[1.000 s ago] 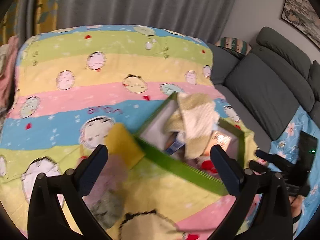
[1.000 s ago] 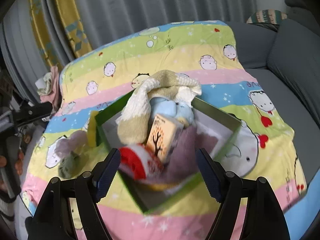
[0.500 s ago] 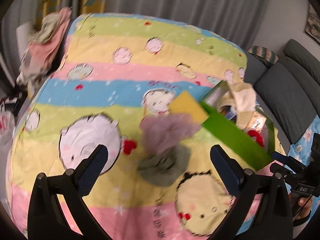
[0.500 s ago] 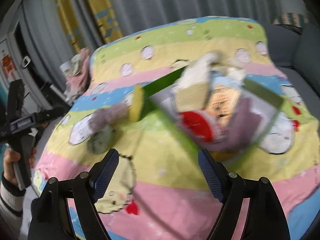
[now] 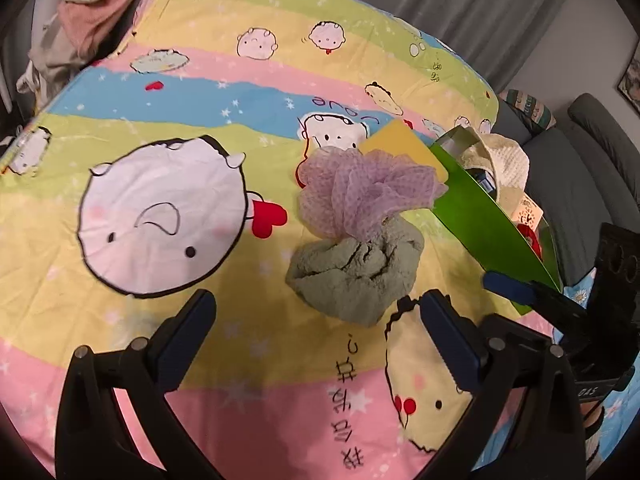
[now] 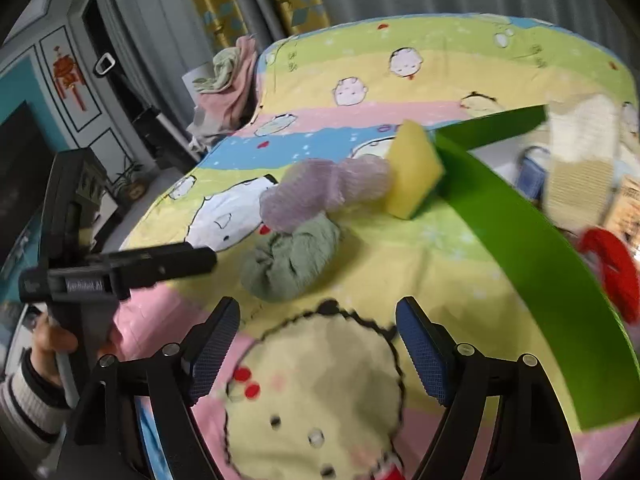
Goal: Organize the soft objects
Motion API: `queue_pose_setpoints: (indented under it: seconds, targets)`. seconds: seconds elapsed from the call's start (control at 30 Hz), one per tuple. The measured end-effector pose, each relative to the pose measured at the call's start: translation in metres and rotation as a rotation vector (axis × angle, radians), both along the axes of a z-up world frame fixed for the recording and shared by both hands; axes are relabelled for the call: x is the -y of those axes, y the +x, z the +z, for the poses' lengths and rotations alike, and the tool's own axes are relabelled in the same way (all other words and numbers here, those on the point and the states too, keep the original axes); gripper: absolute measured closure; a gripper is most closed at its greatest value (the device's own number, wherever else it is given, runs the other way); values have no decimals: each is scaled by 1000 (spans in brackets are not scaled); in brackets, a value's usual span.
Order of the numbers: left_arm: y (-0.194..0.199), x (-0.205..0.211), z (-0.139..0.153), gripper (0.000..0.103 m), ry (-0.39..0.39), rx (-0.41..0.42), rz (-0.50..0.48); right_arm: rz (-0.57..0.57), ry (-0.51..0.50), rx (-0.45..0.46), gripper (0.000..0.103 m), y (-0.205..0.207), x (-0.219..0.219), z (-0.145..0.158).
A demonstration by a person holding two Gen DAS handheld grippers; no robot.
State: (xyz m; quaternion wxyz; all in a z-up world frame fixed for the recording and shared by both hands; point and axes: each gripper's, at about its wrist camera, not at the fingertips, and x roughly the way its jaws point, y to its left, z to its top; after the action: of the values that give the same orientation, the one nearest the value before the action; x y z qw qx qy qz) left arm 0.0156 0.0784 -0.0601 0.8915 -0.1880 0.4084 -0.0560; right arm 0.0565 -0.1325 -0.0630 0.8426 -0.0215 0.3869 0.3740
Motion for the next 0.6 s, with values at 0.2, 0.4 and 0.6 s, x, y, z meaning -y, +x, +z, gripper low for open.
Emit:
queue_pose_setpoints:
  seconds: [0.2, 0.4, 0.6]
  targets:
    - [20, 9, -10, 13, -33, -1, -36, 59, -85, 24, 31, 20, -34, -10]
    - [36, 10, -21, 47, -104, -31, -54, 109, -131, -2, 52, 33, -52, -24]
    - [37, 8, -34, 89, -200, -76, -68, 130, -143, -38, 86, 30, -58, -33]
